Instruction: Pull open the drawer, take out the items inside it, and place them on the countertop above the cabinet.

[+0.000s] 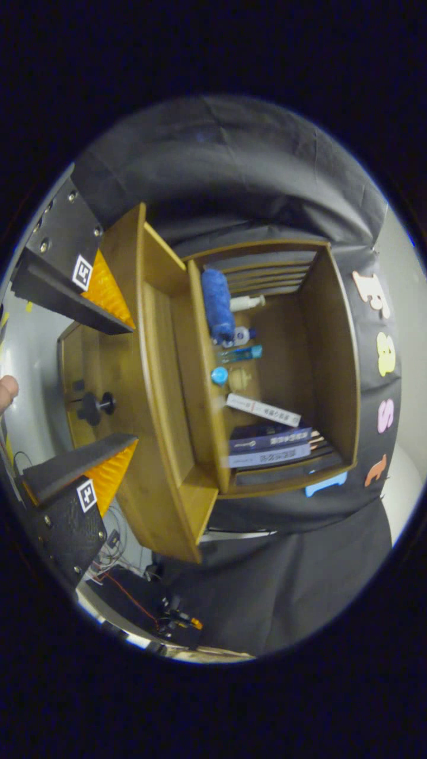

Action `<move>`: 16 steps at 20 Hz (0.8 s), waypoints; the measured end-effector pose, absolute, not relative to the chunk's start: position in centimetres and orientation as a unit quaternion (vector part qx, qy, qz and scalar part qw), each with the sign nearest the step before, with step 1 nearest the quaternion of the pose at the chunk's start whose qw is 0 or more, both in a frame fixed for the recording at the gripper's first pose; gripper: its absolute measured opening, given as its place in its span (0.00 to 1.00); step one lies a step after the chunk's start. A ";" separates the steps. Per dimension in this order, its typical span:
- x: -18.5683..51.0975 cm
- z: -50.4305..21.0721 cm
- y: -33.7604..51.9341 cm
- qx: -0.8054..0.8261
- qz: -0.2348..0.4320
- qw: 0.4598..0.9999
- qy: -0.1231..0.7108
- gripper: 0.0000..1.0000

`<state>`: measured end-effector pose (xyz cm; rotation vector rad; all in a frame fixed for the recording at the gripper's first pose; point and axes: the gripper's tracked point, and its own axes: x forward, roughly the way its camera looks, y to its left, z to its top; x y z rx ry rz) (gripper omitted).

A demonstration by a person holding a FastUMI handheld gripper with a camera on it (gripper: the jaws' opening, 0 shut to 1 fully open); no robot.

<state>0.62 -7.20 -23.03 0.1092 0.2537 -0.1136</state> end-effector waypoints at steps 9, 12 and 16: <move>2.9 -24.3 -8.0 0.015 -0.055 0.993 0.101 0.99; 4.0 -24.4 -8.0 -0.033 -0.050 0.995 0.075 0.99; 4.4 -24.4 -6.3 -0.028 -0.012 0.998 0.053 0.99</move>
